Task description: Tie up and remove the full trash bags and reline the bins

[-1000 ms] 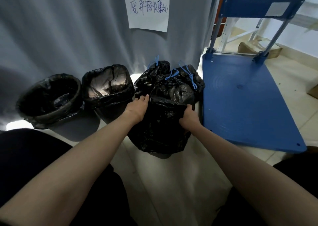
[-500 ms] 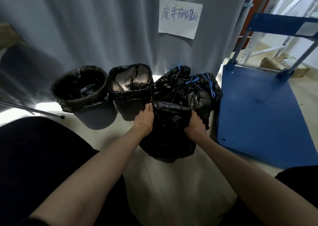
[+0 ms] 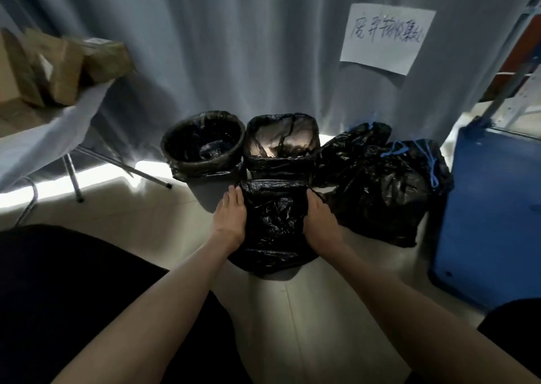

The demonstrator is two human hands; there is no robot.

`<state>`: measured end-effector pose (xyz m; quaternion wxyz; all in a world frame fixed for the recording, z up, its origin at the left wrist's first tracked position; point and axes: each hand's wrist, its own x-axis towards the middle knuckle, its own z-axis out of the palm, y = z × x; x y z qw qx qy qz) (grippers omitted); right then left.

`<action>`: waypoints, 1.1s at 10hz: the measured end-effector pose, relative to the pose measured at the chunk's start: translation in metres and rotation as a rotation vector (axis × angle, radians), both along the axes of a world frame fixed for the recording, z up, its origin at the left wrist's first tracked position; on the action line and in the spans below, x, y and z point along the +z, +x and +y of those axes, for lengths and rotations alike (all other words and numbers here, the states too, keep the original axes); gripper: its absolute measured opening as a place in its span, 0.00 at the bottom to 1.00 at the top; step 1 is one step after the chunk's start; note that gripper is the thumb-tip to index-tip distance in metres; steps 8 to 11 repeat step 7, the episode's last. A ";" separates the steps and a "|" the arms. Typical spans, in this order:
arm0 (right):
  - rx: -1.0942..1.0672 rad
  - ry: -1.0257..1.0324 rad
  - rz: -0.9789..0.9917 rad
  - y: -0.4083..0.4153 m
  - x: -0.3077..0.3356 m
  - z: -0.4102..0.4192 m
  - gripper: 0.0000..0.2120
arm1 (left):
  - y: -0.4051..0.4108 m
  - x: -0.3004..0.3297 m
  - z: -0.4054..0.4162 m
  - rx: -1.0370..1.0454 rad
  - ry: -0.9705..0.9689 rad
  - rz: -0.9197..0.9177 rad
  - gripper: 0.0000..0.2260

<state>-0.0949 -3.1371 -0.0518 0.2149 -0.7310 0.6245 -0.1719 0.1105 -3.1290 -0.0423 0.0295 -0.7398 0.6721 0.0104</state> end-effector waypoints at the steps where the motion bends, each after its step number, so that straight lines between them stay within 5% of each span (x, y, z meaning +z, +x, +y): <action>1: 0.059 -0.067 0.078 0.010 -0.009 -0.013 0.31 | 0.018 -0.004 -0.002 -0.001 -0.014 -0.032 0.33; 4: 0.129 -0.135 0.287 0.019 -0.004 -0.035 0.26 | 0.030 0.001 -0.015 -0.012 0.052 -0.105 0.33; 11: 0.026 -0.139 0.261 -0.009 0.033 -0.019 0.25 | -0.011 0.033 -0.026 -0.144 -0.026 -0.064 0.30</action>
